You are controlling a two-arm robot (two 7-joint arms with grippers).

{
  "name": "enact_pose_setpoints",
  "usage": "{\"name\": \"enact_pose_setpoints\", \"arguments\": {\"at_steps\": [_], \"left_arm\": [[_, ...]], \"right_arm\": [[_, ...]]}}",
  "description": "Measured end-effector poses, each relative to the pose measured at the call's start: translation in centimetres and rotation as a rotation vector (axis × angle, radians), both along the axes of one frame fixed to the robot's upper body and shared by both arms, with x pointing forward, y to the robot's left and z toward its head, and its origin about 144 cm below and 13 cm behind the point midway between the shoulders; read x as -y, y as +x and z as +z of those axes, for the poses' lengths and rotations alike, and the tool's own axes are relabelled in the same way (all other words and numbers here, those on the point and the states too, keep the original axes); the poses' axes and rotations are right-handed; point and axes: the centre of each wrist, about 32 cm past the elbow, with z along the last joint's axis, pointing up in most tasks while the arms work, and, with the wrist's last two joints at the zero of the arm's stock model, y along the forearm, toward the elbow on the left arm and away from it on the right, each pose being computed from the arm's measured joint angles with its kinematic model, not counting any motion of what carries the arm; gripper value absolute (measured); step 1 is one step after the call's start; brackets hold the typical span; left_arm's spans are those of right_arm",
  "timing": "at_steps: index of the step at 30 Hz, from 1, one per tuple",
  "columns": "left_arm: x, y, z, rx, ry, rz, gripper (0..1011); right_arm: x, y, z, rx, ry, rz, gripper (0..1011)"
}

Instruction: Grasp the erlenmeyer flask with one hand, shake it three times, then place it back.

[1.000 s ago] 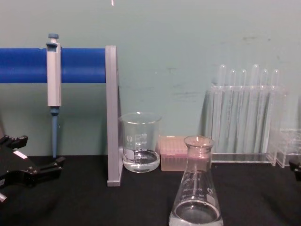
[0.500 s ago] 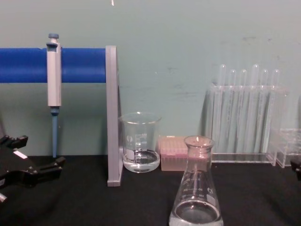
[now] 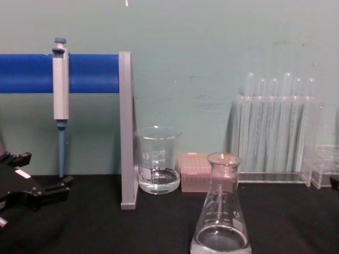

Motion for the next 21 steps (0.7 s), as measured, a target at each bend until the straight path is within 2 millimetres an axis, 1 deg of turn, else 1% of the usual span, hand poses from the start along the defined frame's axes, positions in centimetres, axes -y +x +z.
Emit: {"name": "enact_pose_setpoints", "arguments": {"at_steps": [3,12,21], "left_arm": [[0.0,0.0,0.0,0.000,0.000,0.000,1001],[0.0,0.0,0.0,0.000,0.000,0.000,1001],[0.0,0.0,0.0,0.000,0.000,0.000,1001]], "right_arm": [[-0.1,-0.7,0.3,-0.004,0.001,0.023,1000],[-0.1,-2.1,1.0,-0.014,-0.007,0.062,1000],[-0.3,-2.5,1.2,-0.032,0.008,0.103,1000]]}}
